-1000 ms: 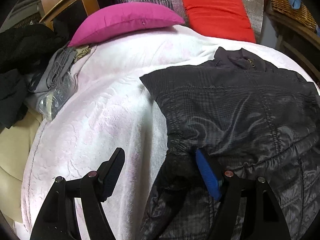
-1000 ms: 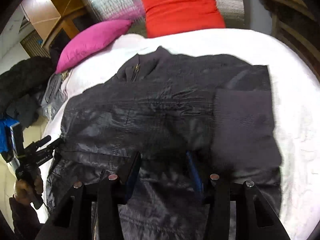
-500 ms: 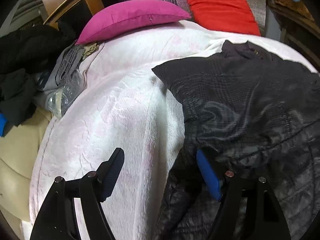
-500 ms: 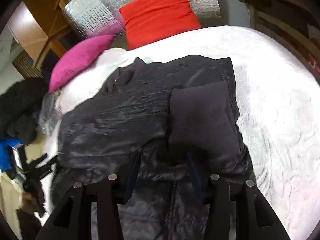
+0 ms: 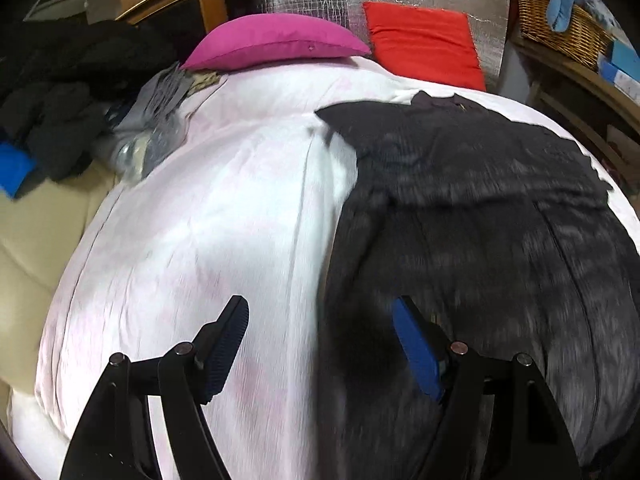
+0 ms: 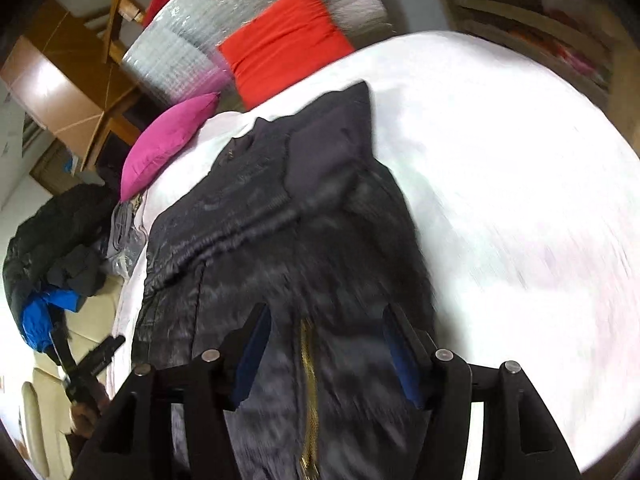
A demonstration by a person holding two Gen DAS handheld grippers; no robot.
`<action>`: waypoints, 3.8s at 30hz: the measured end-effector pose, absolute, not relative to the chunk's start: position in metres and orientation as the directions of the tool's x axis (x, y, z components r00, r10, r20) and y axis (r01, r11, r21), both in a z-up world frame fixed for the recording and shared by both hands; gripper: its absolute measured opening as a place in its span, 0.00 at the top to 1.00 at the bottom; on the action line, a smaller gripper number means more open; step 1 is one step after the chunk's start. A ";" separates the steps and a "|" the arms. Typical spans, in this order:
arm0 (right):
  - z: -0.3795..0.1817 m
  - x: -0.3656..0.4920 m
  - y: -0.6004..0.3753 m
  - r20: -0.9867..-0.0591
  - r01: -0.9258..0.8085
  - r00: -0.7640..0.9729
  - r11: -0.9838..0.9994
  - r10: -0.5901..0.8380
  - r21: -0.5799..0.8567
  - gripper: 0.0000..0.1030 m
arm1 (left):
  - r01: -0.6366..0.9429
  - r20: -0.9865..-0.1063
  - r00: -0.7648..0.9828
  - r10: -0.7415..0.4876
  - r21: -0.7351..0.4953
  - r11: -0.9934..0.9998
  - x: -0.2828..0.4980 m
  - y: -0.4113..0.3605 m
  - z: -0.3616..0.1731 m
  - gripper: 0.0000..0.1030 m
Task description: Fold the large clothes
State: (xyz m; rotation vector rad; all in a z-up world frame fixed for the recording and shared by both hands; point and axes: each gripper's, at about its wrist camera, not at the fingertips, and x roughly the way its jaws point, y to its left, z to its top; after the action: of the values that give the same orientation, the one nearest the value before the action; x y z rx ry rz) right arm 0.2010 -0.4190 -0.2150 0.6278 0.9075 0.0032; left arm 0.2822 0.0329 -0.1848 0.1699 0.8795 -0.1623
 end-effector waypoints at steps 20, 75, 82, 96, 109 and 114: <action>-0.246 0.125 -0.399 -0.790 0.322 0.559 0.811 0.253 0.487 0.38 | 0.325 -0.786 0.605 -0.124 0.102 0.940 0.179 0.010 -0.210 0.27; -0.256 0.128 -0.369 -0.852 0.289 0.484 0.883 0.200 0.371 0.37 | 0.320 -0.840 0.443 -0.314 -0.179 0.930 0.155 0.042 -0.228 0.33; -0.257 0.129 -0.368 -0.861 0.287 0.471 0.889 0.193 0.356 0.37 | 0.319 -0.847 0.426 -0.317 -0.187 0.929 0.155 0.045 -0.229 0.33; -0.253 0.118 -0.346 -0.857 0.195 0.487 0.935 0.172 0.298 0.45 | 0.285 -0.793 0.445 -0.415 -0.314 0.906 0.142 0.070 -0.222 0.54; -0.262 0.120 -0.347 -0.877 0.210 0.445 0.930 0.183 0.301 0.35 | 0.292 -0.818 0.403 -0.411 -0.311 0.904 0.142 0.064 -0.229 0.37; -0.252 0.119 -0.334 -0.842 0.141 0.508 0.946 0.184 0.292 0.71 | 0.296 -0.781 0.434 -0.450 -0.348 0.889 0.141 0.072 -0.223 0.76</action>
State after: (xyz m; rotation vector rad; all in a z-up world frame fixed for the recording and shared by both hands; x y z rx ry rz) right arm 0.1188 -0.3338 -0.2521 0.3444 1.0437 0.0268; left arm 0.1409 0.0715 -0.2229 -0.1674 1.0219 -0.4674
